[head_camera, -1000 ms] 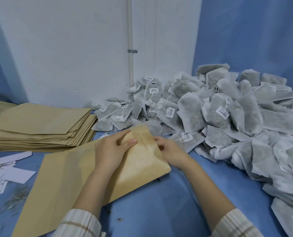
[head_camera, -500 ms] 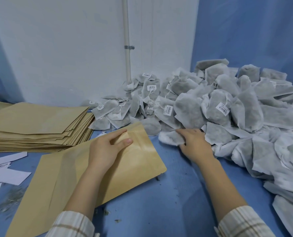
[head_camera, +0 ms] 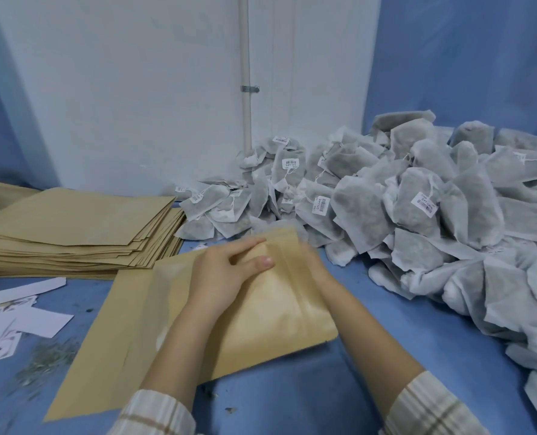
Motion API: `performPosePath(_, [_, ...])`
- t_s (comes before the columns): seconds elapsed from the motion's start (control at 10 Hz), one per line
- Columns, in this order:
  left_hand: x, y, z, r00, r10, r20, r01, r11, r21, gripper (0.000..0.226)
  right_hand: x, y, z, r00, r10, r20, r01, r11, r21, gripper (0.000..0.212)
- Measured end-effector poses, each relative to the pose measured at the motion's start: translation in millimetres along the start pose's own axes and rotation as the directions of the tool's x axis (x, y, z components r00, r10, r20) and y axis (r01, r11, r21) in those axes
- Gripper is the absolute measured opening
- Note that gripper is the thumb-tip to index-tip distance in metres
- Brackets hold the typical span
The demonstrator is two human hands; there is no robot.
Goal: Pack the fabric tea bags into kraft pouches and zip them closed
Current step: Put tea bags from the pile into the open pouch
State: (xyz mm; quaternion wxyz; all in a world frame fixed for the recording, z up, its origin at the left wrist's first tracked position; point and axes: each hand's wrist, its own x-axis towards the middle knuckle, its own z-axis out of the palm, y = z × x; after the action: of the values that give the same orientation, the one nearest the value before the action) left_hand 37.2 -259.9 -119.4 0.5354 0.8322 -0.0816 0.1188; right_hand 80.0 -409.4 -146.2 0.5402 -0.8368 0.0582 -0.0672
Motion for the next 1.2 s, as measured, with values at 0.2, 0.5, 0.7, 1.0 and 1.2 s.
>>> performPosePath(0.2, [3, -4, -7, 0.996, -0.028, -0.079, 0.039, 0.99, 0.136, 0.037, 2, -32, 1, 0.979, -0.026, 0.202, 0.068, 0.976, -0.206, 0.044])
performPosePath(0.5, [2, -14, -7, 0.933, 0.026, -0.359, 0.085, 0.953, 0.291, 0.039, 64, 25, -7, 0.924, -0.381, -0.017, 0.305, 0.765, -0.568, 0.06])
performPosePath(0.7, [3, -20, -11, 0.912, -0.034, -0.409, 0.131, 0.968, 0.213, 0.042, 67, 35, -10, 0.865, -0.474, -0.163, 0.328, 0.781, -0.531, 0.039])
performPosePath(1.0, [2, -17, -10, 0.903, -0.034, -0.428, 0.124, 0.975, 0.184, 0.042, 41, -4, -43, 0.829, -0.532, 0.171, 0.546, 0.836, -0.046, 0.027])
performPosePath(1.2, [1, -9, -5, 0.913, 0.023, -0.408, 0.059, 0.981, 0.186, 0.041, 22, -21, -2, 0.793, -0.373, 0.482, 0.342, 0.927, 0.156, 0.033])
